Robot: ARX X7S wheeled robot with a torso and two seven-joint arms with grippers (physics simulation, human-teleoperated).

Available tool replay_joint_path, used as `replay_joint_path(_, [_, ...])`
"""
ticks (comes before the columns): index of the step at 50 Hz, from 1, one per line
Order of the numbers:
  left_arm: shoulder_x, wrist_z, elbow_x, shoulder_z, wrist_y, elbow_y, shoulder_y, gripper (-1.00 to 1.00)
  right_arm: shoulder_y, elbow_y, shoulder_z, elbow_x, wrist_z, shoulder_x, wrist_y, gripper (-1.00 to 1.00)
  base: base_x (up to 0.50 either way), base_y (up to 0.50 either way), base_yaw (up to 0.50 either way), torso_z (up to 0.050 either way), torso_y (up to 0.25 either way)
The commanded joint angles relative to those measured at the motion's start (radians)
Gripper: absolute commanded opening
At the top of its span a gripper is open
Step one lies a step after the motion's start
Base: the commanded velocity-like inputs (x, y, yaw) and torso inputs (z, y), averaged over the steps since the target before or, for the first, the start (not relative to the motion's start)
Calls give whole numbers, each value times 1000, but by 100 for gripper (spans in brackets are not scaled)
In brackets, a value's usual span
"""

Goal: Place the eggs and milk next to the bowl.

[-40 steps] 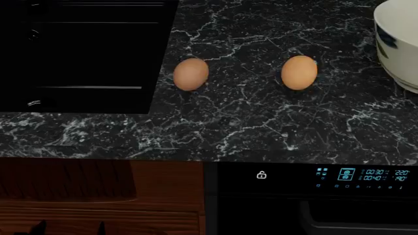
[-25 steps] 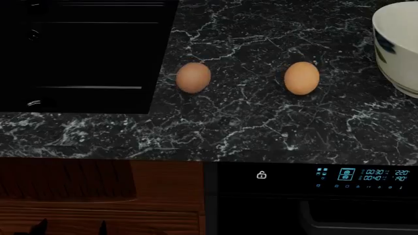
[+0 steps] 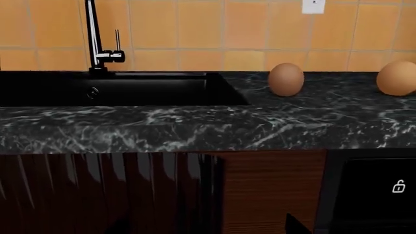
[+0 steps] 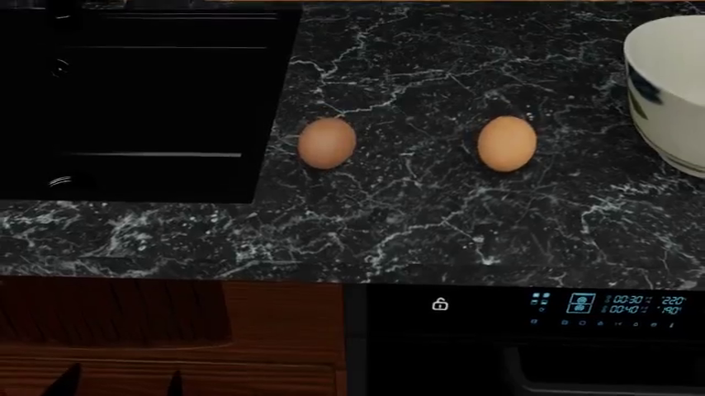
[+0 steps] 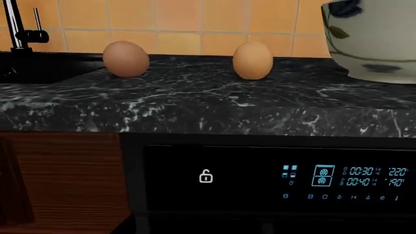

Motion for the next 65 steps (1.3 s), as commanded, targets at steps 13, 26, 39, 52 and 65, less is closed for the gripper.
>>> replay_joint_path(13, [-31, -29, -26, 34, -45, 109, 14, 100, 2, -80, -25, 30, 42, 34, 62, 100, 0, 0, 0, 50, 38])
replay_joint_path(26, [-157, -57, -247, -91, -664, 586, -338, 100, 250, -605, 67, 33, 65, 166, 575, 100, 0, 0, 0, 28, 20])
replay_joint_path(39, [-204, -64, -348, -172, -819, 627, -489, 100, 397, -670, 122, 83, 43, 210, 745, 100, 0, 0, 0, 0, 0])
replay_joint_path(52, [-275, -72, -415, -258, -951, 599, -639, 100, 638, -682, 200, 161, 1, 279, 947, 100, 0, 0, 0, 0, 0])
replay_joint_path(65, [-304, -59, -450, -256, -1008, 573, -704, 100, 746, -707, 187, 181, -21, 331, 1046, 100, 0, 0, 0, 0, 0])
